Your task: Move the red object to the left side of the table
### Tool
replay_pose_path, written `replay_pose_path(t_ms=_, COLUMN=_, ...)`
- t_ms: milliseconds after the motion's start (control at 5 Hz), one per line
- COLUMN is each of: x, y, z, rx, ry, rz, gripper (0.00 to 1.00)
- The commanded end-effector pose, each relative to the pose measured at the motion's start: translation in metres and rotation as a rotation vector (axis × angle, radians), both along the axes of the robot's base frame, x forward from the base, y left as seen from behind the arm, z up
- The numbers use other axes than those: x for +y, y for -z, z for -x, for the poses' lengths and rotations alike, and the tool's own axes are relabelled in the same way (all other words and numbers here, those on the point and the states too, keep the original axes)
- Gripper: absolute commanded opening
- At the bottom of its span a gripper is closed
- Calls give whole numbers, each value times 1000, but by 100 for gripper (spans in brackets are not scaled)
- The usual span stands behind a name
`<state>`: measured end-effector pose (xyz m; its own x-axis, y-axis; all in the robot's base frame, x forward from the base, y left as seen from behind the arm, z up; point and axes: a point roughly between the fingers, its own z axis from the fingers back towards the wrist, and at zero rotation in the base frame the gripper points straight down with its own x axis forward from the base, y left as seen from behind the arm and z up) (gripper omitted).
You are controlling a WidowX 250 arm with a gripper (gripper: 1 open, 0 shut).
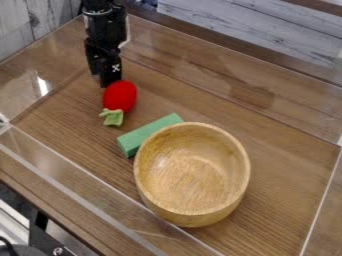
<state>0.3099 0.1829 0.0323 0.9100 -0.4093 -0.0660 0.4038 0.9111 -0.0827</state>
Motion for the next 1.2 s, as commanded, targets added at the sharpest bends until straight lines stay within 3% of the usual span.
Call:
replay_pose_path(t_ms=0, x=6, y=-22, z=0, rx=-63, ry=39, rz=-31, gripper=100)
replay_pose_path(t_ms=200, x=7, y=-23, z=4, rx=-70, ry=71, rz=-33, gripper=100)
replay_pose_path(t_ms=800, x=5, y=-51, z=14, rx=-114, ry=-122, rz=-56, gripper=100)
replay_pose_path(t_ms=1000, x=8, y=-53, z=10, rx=-129, ry=-146, rz=-53, gripper=100)
